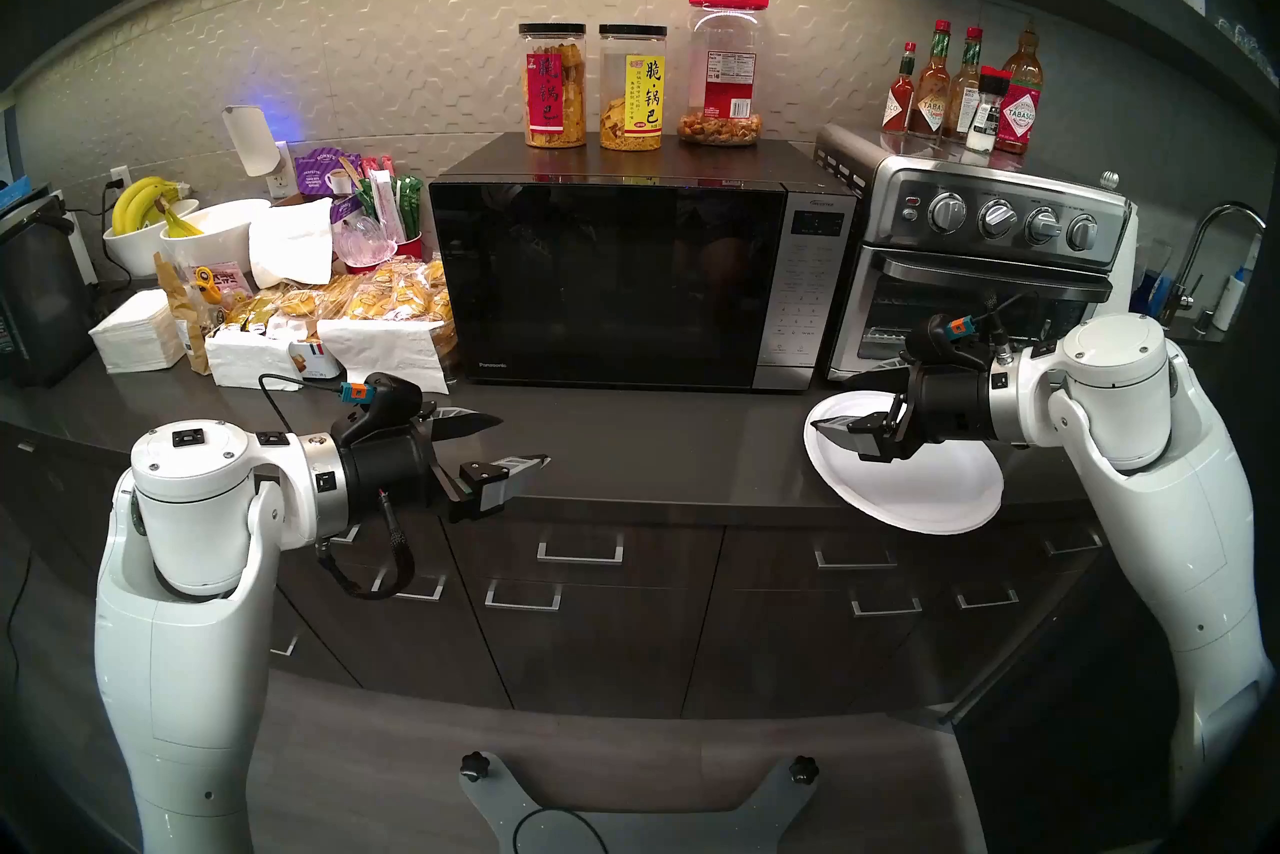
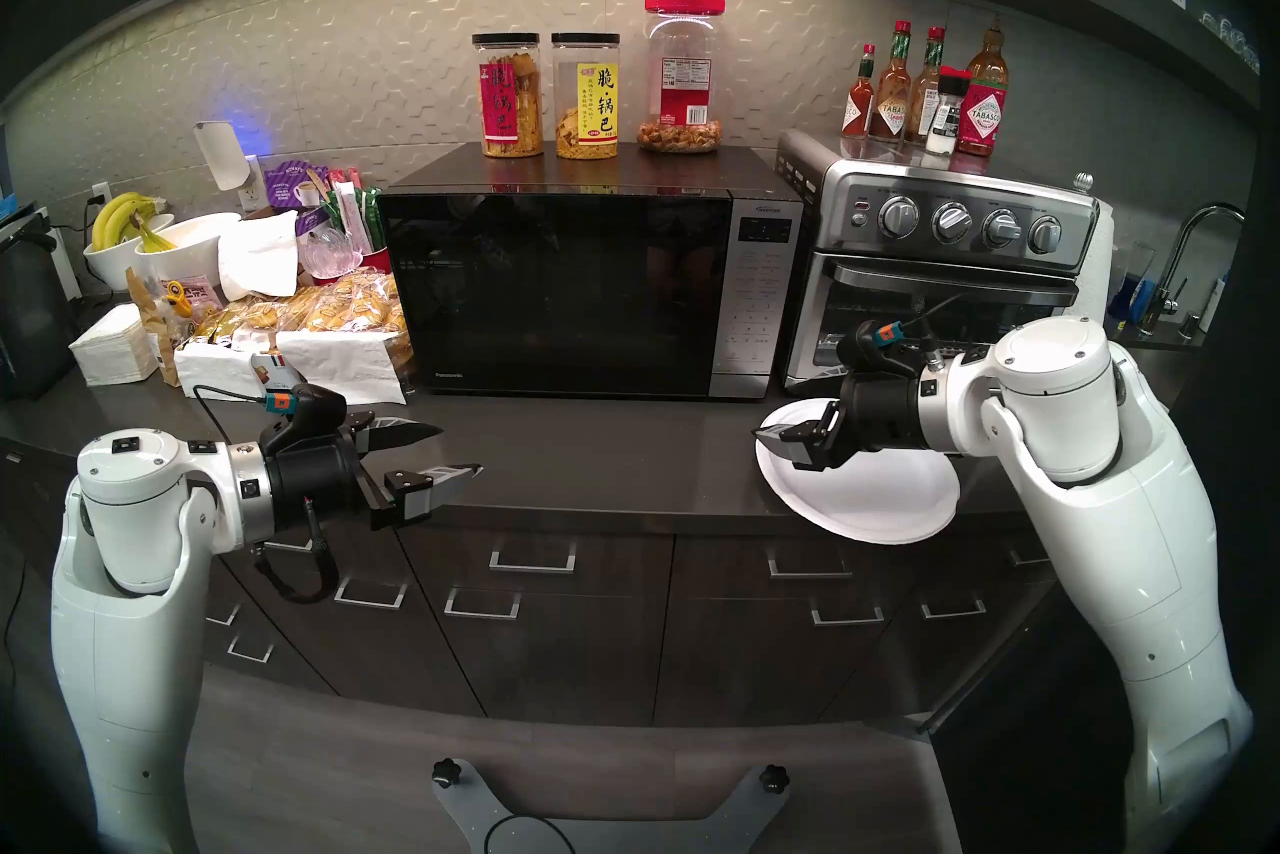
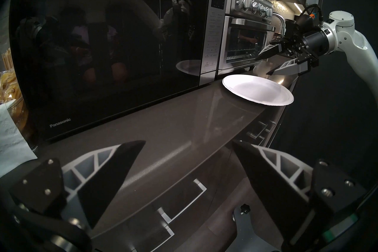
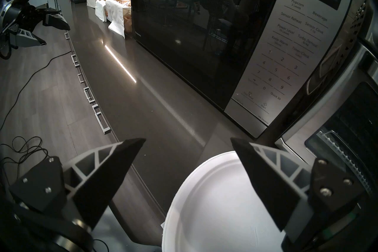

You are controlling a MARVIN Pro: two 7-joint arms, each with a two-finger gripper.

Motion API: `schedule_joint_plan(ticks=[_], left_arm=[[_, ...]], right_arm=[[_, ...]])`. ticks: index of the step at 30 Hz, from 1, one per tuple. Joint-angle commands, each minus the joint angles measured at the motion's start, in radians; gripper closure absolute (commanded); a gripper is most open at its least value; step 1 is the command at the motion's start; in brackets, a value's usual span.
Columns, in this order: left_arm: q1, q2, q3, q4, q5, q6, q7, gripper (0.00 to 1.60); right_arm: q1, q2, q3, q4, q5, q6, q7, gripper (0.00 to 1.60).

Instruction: Open the microwave, put the plate inside, and close the door

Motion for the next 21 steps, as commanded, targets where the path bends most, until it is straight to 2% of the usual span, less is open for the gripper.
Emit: schedule_joint_plan(ticks=[1, 21], left_arm=[[0.0, 0.0, 0.0, -0.011, 0.0, 0.0, 0.0, 0.0], [0.0, -0.001, 0.0, -0.011, 0.0, 0.0, 0.0, 0.0]], right_arm=[[0.007, 0.0, 0.004, -0.006, 0.002, -0.001, 0.0, 0.0], [0.007, 0.0, 0.004, -0.006, 0.003, -0.001, 0.0, 0.0]])
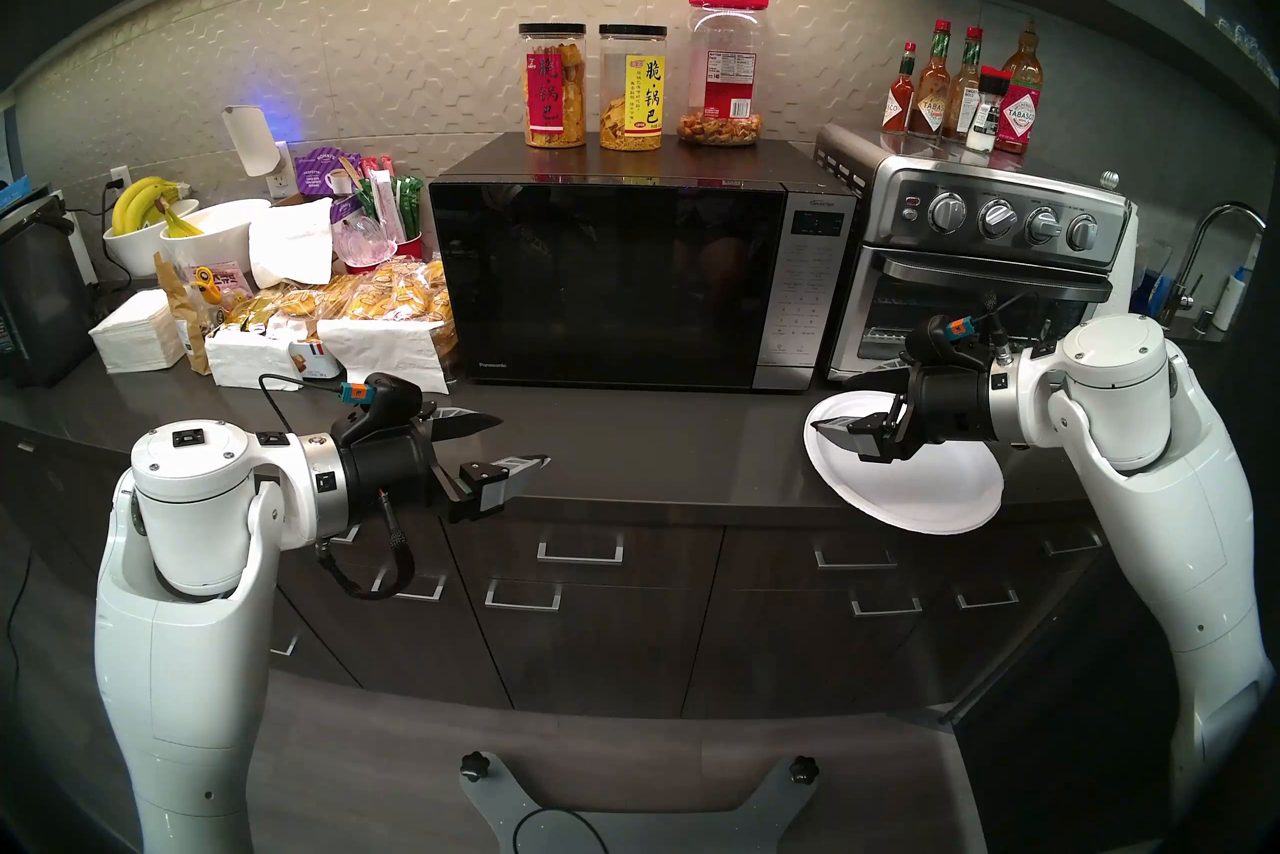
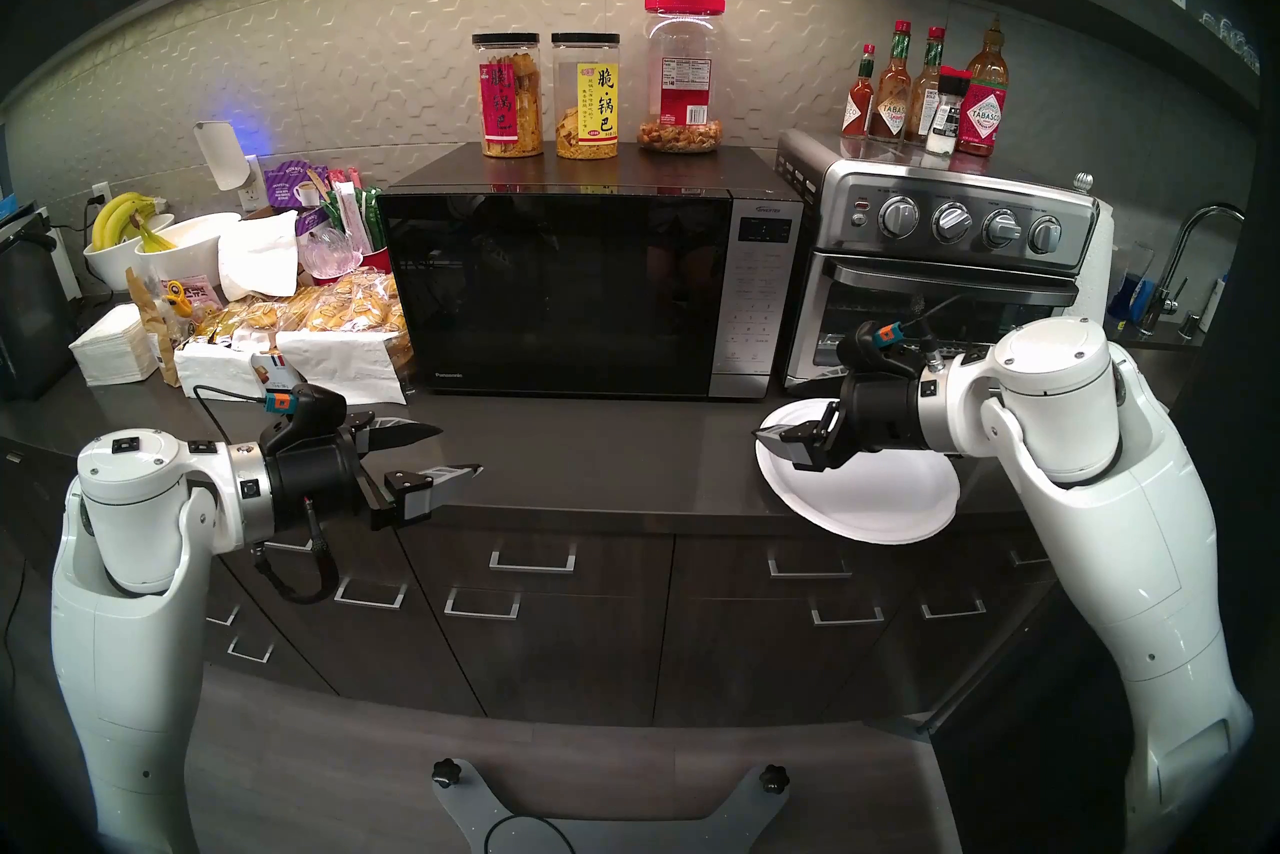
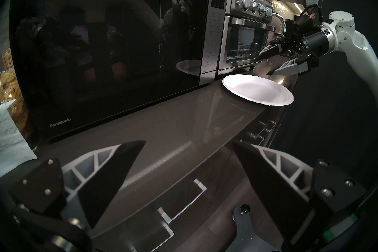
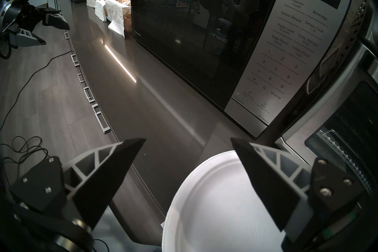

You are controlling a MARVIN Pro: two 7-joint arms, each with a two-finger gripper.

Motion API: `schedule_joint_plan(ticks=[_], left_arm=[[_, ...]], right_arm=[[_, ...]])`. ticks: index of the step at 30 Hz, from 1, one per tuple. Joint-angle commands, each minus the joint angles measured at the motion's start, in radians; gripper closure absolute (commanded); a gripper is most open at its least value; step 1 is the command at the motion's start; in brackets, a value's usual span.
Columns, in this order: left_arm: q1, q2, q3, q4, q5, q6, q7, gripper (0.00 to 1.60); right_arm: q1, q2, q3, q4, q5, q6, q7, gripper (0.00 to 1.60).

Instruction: Open the microwave, put the plate inside, and close the door

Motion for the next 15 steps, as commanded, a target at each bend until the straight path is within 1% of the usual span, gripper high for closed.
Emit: schedule_joint_plan(ticks=[1, 15], left_arm=[[0.0, -0.001, 0.0, -0.011, 0.0, 0.001, 0.0, 0.0], [0.0, -0.001, 0.0, -0.011, 0.0, 0.001, 0.0, 0.0]], right_arm=[[0.008, -0.001, 0.004, -0.006, 0.002, -0.001, 0.001, 0.0], [0.008, -0.001, 0.004, -0.006, 0.003, -0.001, 0.0, 0.0]])
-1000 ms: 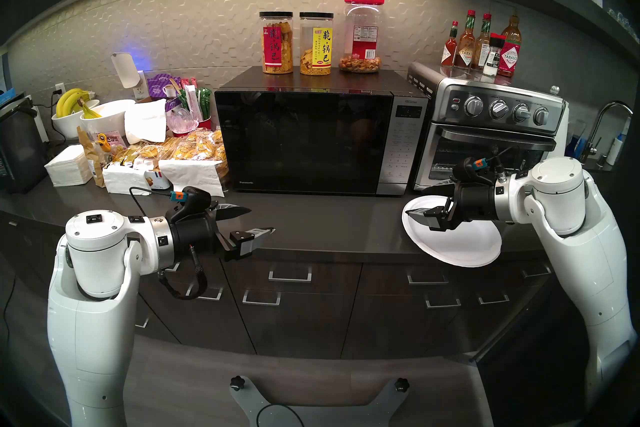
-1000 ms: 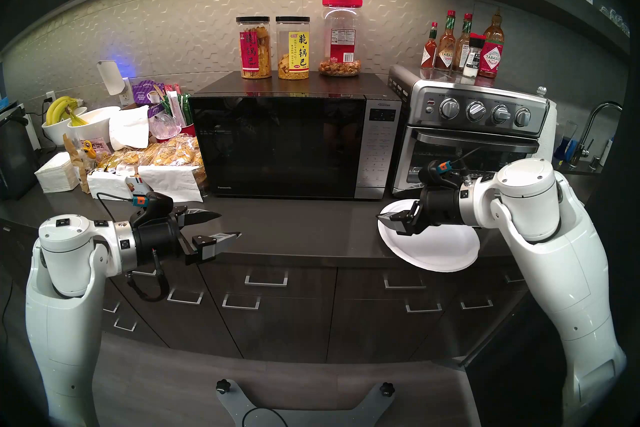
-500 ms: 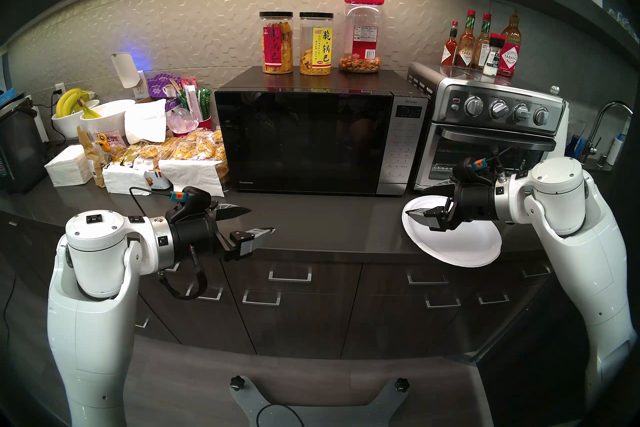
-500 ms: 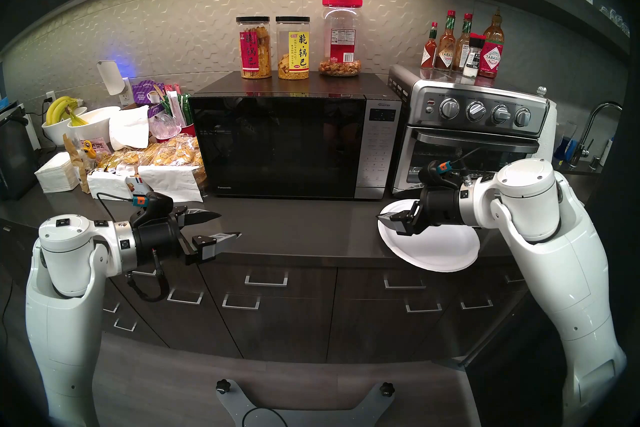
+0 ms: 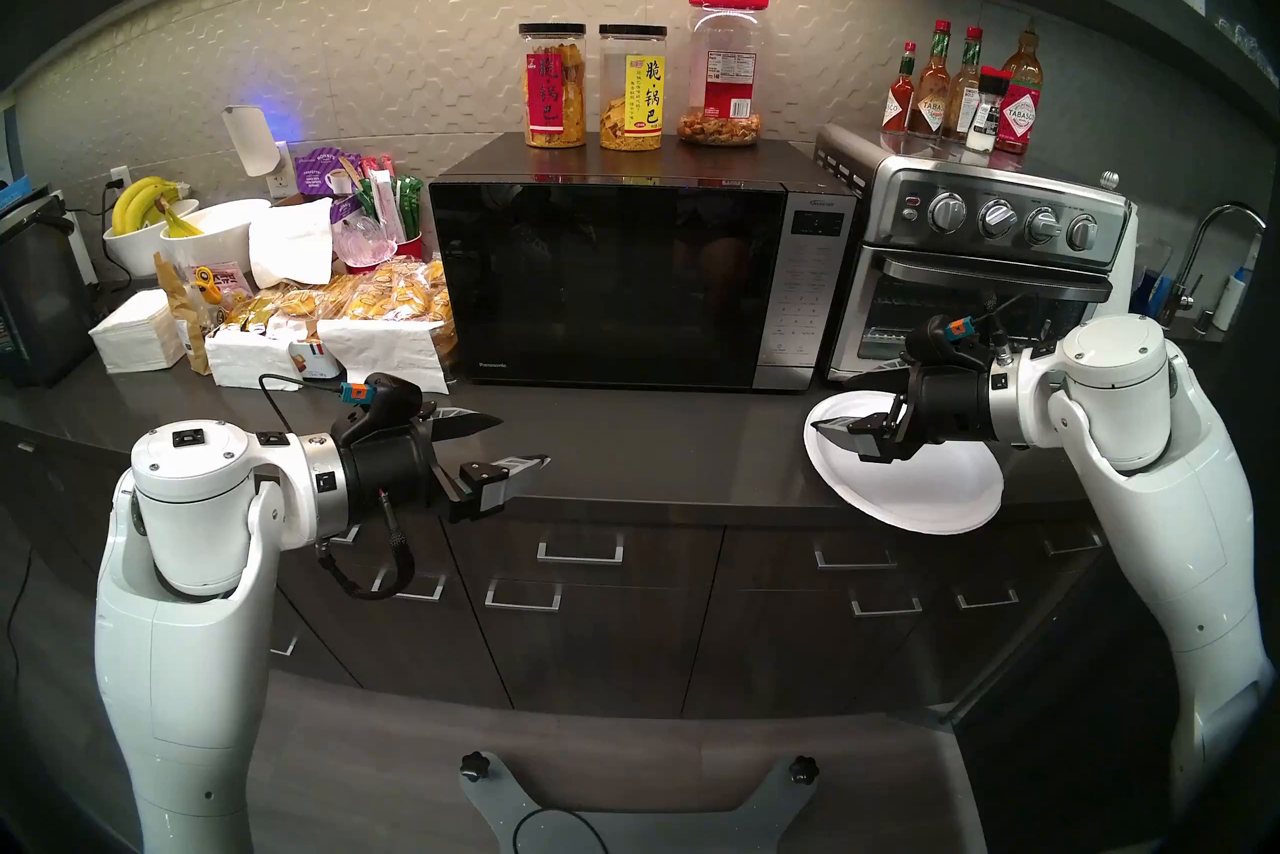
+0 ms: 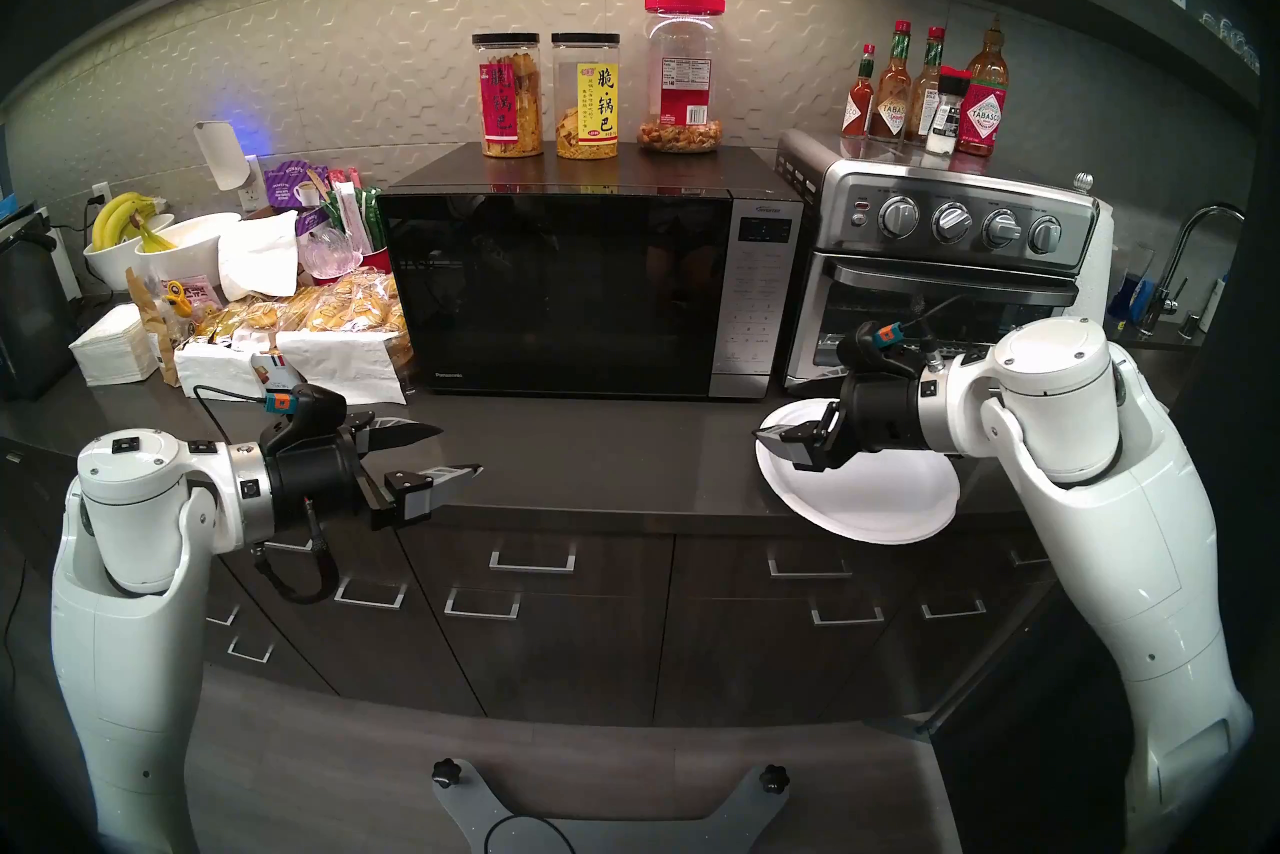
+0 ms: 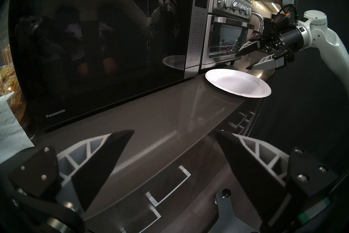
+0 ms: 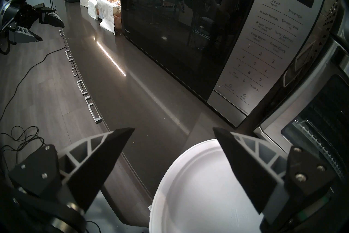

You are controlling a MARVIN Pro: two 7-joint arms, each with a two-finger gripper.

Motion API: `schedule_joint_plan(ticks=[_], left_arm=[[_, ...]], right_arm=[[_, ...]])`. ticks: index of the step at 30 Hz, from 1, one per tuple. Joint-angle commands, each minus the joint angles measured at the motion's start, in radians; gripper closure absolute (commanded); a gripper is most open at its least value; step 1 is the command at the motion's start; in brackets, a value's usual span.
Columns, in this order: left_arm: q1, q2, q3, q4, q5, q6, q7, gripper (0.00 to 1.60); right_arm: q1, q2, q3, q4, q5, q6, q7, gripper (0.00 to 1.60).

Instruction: Open the microwave, put the plate inside, and close the door

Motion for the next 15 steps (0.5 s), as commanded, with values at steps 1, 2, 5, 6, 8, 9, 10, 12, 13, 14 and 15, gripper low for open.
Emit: schedule_joint_plan(ticks=[1, 2, 5, 6, 8, 9, 10, 12, 13, 14, 15], left_arm=[[0.0, -0.001, 0.0, -0.011, 0.0, 0.001, 0.0, 0.0], [0.0, -0.001, 0.0, -0.011, 0.0, 0.001, 0.0, 0.0], [0.0, -0.001, 0.0, -0.011, 0.0, 0.001, 0.0, 0.0], [0.0, -0.001, 0.0, -0.011, 0.0, 0.001, 0.0, 0.0], [0.0, -0.001, 0.0, -0.011, 0.0, 0.001, 0.0, 0.0], [0.0, -0.001, 0.0, -0.011, 0.0, 0.001, 0.0, 0.0], [0.0, -0.001, 0.0, -0.011, 0.0, 0.001, 0.0, 0.0], [0.0, -0.001, 0.0, -0.011, 0.0, 0.001, 0.0, 0.0], [0.0, -0.001, 0.0, -0.011, 0.0, 0.001, 0.0, 0.0], [0.0, -0.001, 0.0, -0.011, 0.0, 0.001, 0.0, 0.0], [0.0, -0.001, 0.0, -0.011, 0.0, 0.001, 0.0, 0.0]], right_arm=[[0.008, -0.001, 0.004, -0.006, 0.003, -0.001, 0.001, 0.0], [0.008, -0.001, 0.004, -0.006, 0.003, -0.001, 0.001, 0.0], [0.008, -0.001, 0.004, -0.006, 0.003, -0.001, 0.001, 0.0], [0.008, -0.001, 0.004, -0.006, 0.003, -0.001, 0.001, 0.0], [0.008, -0.001, 0.004, -0.006, 0.003, -0.001, 0.001, 0.0], [0.008, -0.001, 0.004, -0.006, 0.003, -0.001, 0.001, 0.0], [0.008, -0.001, 0.004, -0.006, 0.003, -0.001, 0.001, 0.0], [0.008, -0.001, 0.004, -0.006, 0.003, -0.001, 0.001, 0.0], [0.008, -0.001, 0.004, -0.006, 0.003, -0.001, 0.001, 0.0], [0.015, 0.002, -0.003, -0.005, 0.003, 0.014, 0.002, 0.0], [0.018, 0.001, -0.005, -0.002, 0.006, 0.018, 0.004, 0.0]])
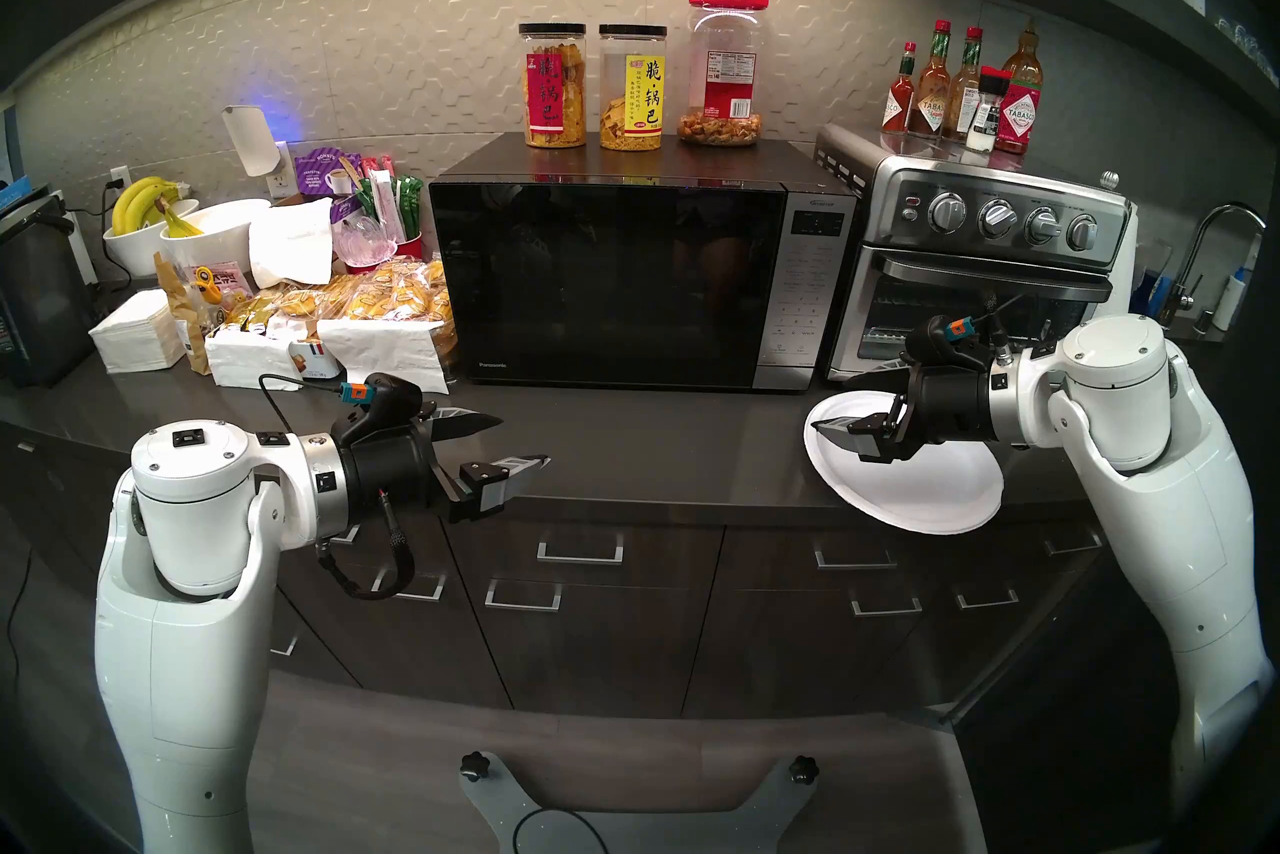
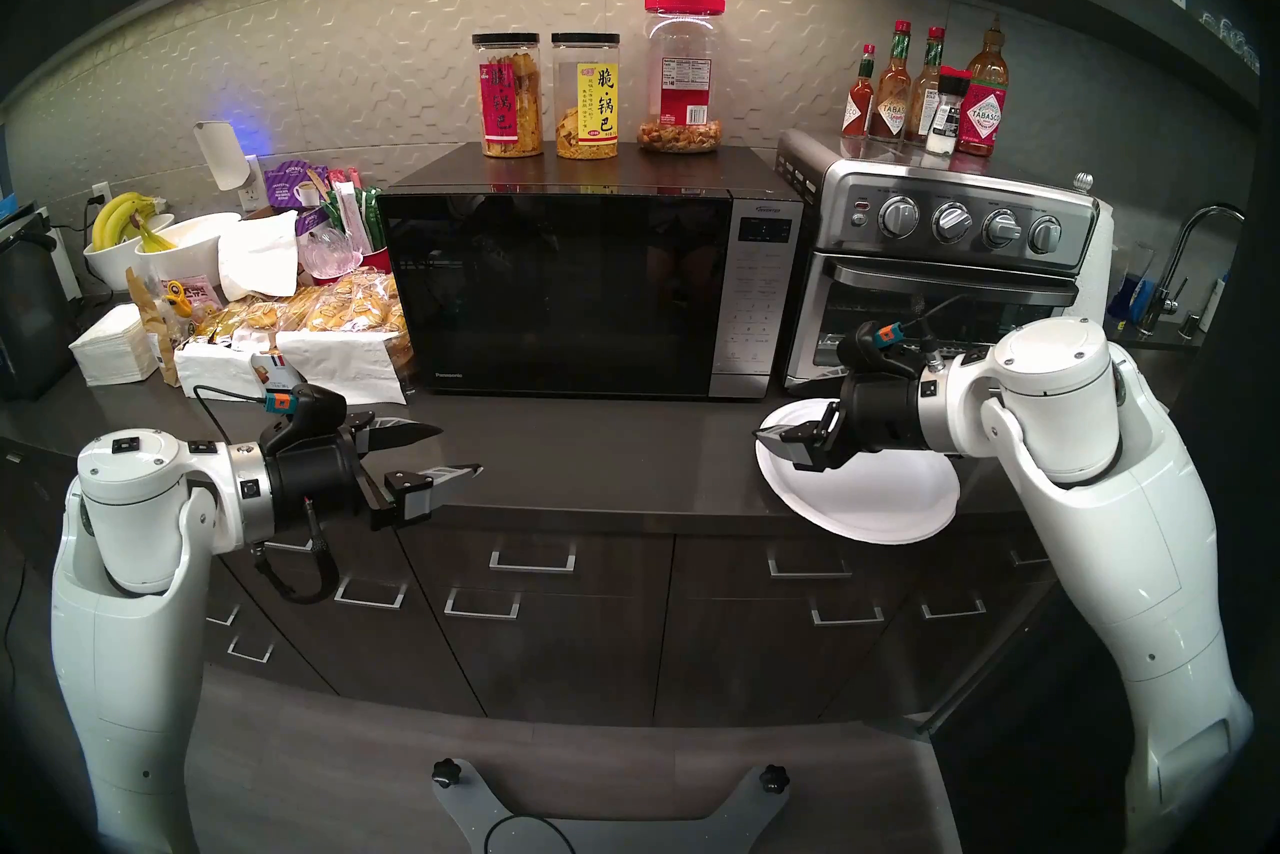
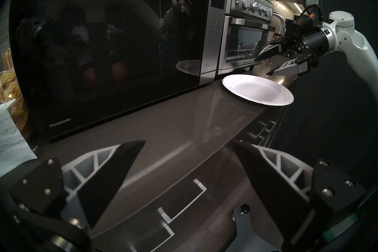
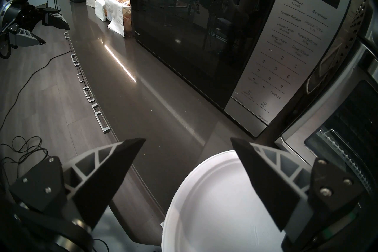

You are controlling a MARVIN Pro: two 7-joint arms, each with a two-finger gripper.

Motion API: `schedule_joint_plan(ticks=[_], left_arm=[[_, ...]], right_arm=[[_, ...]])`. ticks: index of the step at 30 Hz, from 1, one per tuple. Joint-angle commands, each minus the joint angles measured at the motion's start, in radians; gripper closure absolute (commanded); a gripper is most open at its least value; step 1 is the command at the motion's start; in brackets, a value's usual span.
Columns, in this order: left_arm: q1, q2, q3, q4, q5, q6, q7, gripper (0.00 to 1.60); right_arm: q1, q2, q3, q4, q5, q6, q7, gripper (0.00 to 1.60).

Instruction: Open the microwave, put the plate inside, and close the door

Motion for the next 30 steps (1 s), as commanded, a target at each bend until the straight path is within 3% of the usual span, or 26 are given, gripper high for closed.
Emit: schedule_joint_plan(ticks=[1, 17, 18, 20, 21, 22, 26, 30], left_arm=[[0.0, -0.001, 0.0, -0.011, 0.0, 0.001, 0.0, 0.0], [-0.001, -0.001, 0.0, -0.011, 0.0, 0.001, 0.0, 0.0], [-0.001, -0.001, 0.0, -0.011, 0.0, 0.001, 0.0, 0.0], [-0.001, -0.001, 0.0, -0.011, 0.0, 0.001, 0.0, 0.0], [-0.001, -0.001, 0.0, -0.011, 0.0, 0.001, 0.0, 0.0], [-0.001, -0.001, 0.0, -0.011, 0.0, 0.001, 0.0, 0.0], [-0.001, -0.001, 0.0, -0.011, 0.0, 0.001, 0.0, 0.0], [-0.001, -0.001, 0.0, -0.011, 0.0, 0.001, 0.0, 0.0]], right_arm=[[0.025, 0.003, -0.009, 0.004, 0.01, 0.02, 0.013, 0.0], [0.131, -0.021, -0.105, 0.067, -0.01, 0.125, -0.009, 0.0], [0.134, -0.022, -0.106, 0.068, -0.011, 0.127, -0.01, 0.43], [0.142, -0.031, -0.108, 0.07, -0.011, 0.137, -0.015, 0.88], [0.146, -0.036, -0.109, 0.073, -0.011, 0.143, -0.017, 0.88], [0.151, -0.038, -0.111, 0.076, -0.012, 0.145, -0.018, 1.02], [0.165, -0.045, -0.119, 0.083, -0.015, 0.161, -0.022, 1.25], [0.18, -0.053, -0.127, 0.101, -0.015, 0.161, -0.023, 1.33]])
